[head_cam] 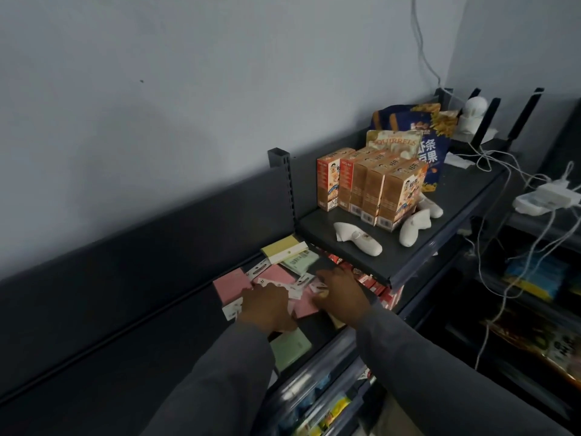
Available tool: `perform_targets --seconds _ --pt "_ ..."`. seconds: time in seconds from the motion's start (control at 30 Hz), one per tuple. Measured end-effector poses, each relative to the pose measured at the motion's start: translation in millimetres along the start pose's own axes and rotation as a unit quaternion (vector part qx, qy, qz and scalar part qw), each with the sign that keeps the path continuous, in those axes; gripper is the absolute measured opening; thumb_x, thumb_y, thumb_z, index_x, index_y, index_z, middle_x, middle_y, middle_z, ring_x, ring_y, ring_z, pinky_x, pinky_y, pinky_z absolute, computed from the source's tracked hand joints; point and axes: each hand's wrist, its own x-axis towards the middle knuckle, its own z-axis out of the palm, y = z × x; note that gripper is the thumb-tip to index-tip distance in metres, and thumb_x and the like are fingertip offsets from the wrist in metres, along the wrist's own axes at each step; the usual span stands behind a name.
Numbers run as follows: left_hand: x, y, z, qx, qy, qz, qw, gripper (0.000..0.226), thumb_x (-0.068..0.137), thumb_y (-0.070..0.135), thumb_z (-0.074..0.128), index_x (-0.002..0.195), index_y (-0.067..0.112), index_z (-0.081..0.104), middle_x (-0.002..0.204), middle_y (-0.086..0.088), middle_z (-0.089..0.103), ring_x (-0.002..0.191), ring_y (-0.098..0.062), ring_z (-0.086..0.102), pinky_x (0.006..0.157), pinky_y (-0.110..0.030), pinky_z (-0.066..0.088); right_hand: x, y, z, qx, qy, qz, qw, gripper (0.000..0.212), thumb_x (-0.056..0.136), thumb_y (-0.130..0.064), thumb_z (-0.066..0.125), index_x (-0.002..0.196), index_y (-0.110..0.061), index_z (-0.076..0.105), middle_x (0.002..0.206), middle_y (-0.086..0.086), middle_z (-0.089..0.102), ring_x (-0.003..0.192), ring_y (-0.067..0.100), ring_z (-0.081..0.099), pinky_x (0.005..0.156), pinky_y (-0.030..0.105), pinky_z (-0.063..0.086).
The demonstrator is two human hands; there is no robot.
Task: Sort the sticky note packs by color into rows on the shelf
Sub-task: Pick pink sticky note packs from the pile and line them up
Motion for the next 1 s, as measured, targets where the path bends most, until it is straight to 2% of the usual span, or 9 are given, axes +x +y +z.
perform_targets --seconds 0.1,0.2,0.3,0.4,0.53,0.6,0.7,0.83,1.0 --pt "0 -12 -1 -0.046 0.053 -0.018 0.997 0.035 0.088 0.039 0.057 0.113 0.018 0.066 0.116 -0.006 0.067 0.105 -0.030 0.065 0.090 -0.042 0.053 3 -12 -3 0.049 0.015 -0.001 0.999 0.029 0.076 -0.055 0.059 0.086 -0.029 0.056 0.086 -0.002 0.063 0.080 0.021 0.060 0.064 0.028 0.042" --pt "-4 -30 -2 -0.090 0.124 -0.040 0.987 0.022 0.091 0.032 0.053 0.092 0.015 0.068 0.095 -0.007 0.067 0.090 -0.028 0.065 0.084 -0.041 0.054 3 -20 -7 0.070 0.055 0.001 0.996 0.033 0.083 -0.046 0.062 0.103 -0.020 0.065 0.095 -0.002 0.068 0.084 0.019 0.065 0.070 0.031 0.051" --pt "-7 -51 -10 -0.052 0.269 -0.049 0.960 0.027 0.094 0.032 0.052 0.074 0.016 0.061 0.086 -0.004 0.061 0.086 -0.025 0.057 0.079 -0.038 0.047 4 -28 -4 0.060 0.092 -0.032 0.993 0.021 0.092 -0.039 0.058 0.090 -0.019 0.063 0.080 -0.005 0.058 0.072 0.017 0.060 0.065 0.028 0.044" --pt "-12 -67 -22 -0.259 0.334 -0.045 0.905 0.035 0.097 0.028 0.052 0.066 0.011 0.053 0.075 -0.006 0.058 0.073 -0.022 0.056 0.063 -0.036 0.046 10 -33 3 0.022 0.116 -0.038 0.992 0.025 0.090 -0.041 0.051 0.072 -0.023 0.051 0.073 -0.005 0.055 0.068 0.018 0.054 0.075 0.037 0.052" --pt "-13 -87 -28 -0.506 0.338 -0.094 0.787 0.015 0.100 0.016 0.054 0.107 0.009 0.065 0.107 -0.002 0.068 0.096 -0.014 0.065 0.075 -0.029 0.057 16 -46 7 0.013 0.116 -0.041 0.992 0.038 0.088 -0.048 0.050 0.075 -0.017 0.067 0.081 0.002 0.067 0.080 0.021 0.060 0.076 0.040 0.055" --pt "-13 -98 -22 -0.550 0.355 -0.108 0.748 0.032 0.100 0.011 0.054 0.132 0.015 0.057 0.126 0.001 0.063 0.114 -0.016 0.062 0.092 -0.033 0.055 22 -60 9 0.014 0.114 -0.061 0.992 0.041 0.087 -0.049 0.050 0.084 -0.013 0.070 0.087 0.006 0.068 0.087 0.025 0.060 0.078 0.039 0.053" --pt "-23 -110 -5 -0.597 0.370 -0.108 0.703 0.062 0.102 0.003 0.048 0.154 0.032 0.031 0.129 0.007 0.053 0.112 -0.011 0.058 0.085 -0.025 0.055 35 -80 18 -0.016 0.056 -0.084 0.995 0.044 0.088 -0.048 0.057 0.109 -0.011 0.066 0.106 0.011 0.068 0.105 0.030 0.058 0.087 0.041 0.051" --pt "-29 -133 20 -0.564 0.368 -0.095 0.733 0.041 0.106 0.006 0.039 0.135 0.032 0.052 0.121 -0.005 0.058 0.093 -0.018 0.066 0.057 -0.040 0.064 51 -103 39 -0.111 -0.015 -0.061 0.992 0.072 0.077 -0.062 0.069 0.123 -0.008 0.056 0.122 0.013 0.059 0.117 0.034 0.049 0.096 0.044 0.043" --pt "-28 -156 40 -0.561 0.367 -0.115 0.733 0.032 0.104 0.002 0.043 0.109 0.018 0.070 0.123 -0.005 0.057 0.098 -0.023 0.065 0.053 -0.034 0.062 56 -118 47 -0.054 -0.011 -0.037 0.998 0.089 0.065 -0.059 0.078 0.128 -0.007 0.045 0.123 0.015 0.043 0.115 0.037 0.046 0.097 0.044 0.044"
